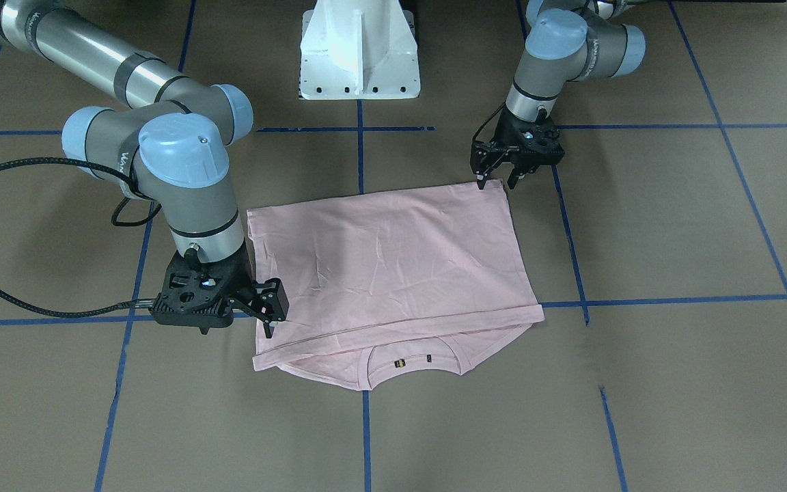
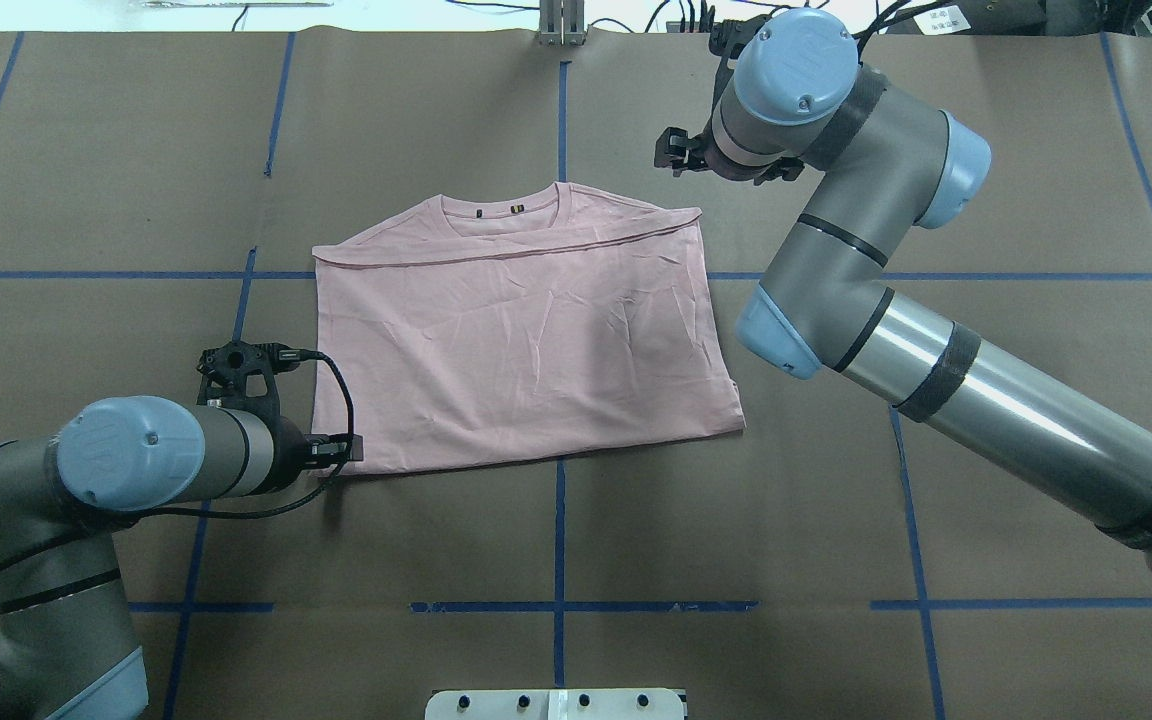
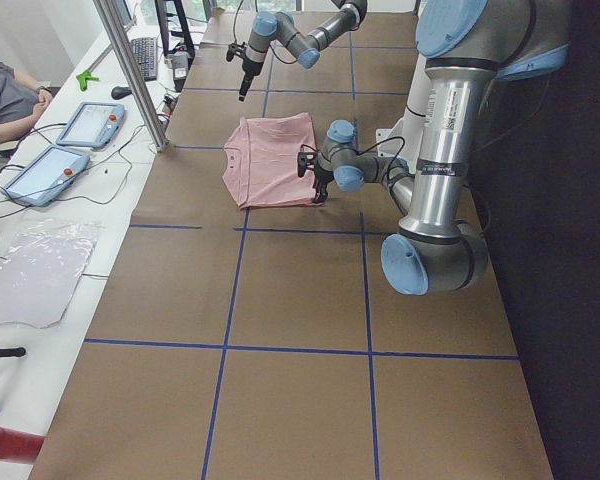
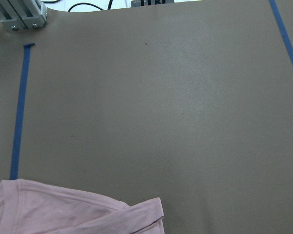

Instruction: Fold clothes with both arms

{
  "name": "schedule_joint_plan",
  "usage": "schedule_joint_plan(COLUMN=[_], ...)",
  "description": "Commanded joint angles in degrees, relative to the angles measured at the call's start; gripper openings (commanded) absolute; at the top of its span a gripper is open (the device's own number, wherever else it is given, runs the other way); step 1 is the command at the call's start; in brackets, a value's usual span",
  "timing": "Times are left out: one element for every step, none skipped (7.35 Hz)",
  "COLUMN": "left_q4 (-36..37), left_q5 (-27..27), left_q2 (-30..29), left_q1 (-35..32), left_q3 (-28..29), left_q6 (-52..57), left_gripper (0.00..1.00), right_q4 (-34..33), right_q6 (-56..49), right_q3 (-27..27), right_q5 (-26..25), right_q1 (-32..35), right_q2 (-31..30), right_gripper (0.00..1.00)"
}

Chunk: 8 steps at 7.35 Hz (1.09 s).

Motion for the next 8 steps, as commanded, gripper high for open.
schedule_joint_plan(left_q4=[0.01, 0.01, 0.01, 0.01, 0.01, 0.09, 0.01, -0.08], left_q5=[0.10, 0.10, 0.10, 0.10, -0.07, -0.34, -0.08, -0.16], left_q2=[-0.14, -0.15, -0.15, -0.06, 0.55, 2.30, 3.19, 3.02], left_q1=[1.13, 1.40, 1.49, 1.49, 1.14, 0.88, -0.34, -4.53], left_q3=[0.41, 0.41, 0.32, -0.12, -1.34, -2.83, -3.02, -1.98], left_q6=[-0.01, -0.01, -0.01, 0.08, 0.95, 4.87, 10.31, 16.54], left_gripper=[0.46, 0.27, 0.05, 0.00, 0.00, 0.00, 0.00, 0.00], right_q4=[0.00, 0.00, 0.00, 0.26, 0.35, 0.35, 0.44, 0.44], right_q6=[0.01, -0.07, 0.01, 0.01, 0.01, 0.01, 0.01, 0.01], right_q3=[0.00, 0.00, 0.00, 0.00, 0.09, 0.26, 0.70, 0.79], right_q5=[-0.16, -0.16, -0.16, -0.16, -0.24, -0.24, -0.24, -0.24], right_q1=[0.00, 0.00, 0.00, 0.00, 0.00, 0.00, 0.00, 0.00], right_q2=[-0.12, -0.12, -0.21, -0.65, -0.74, -0.83, -1.26, -1.53], right_gripper=[1.00, 1.00, 1.00, 1.00, 1.00, 1.00, 1.00, 1.00])
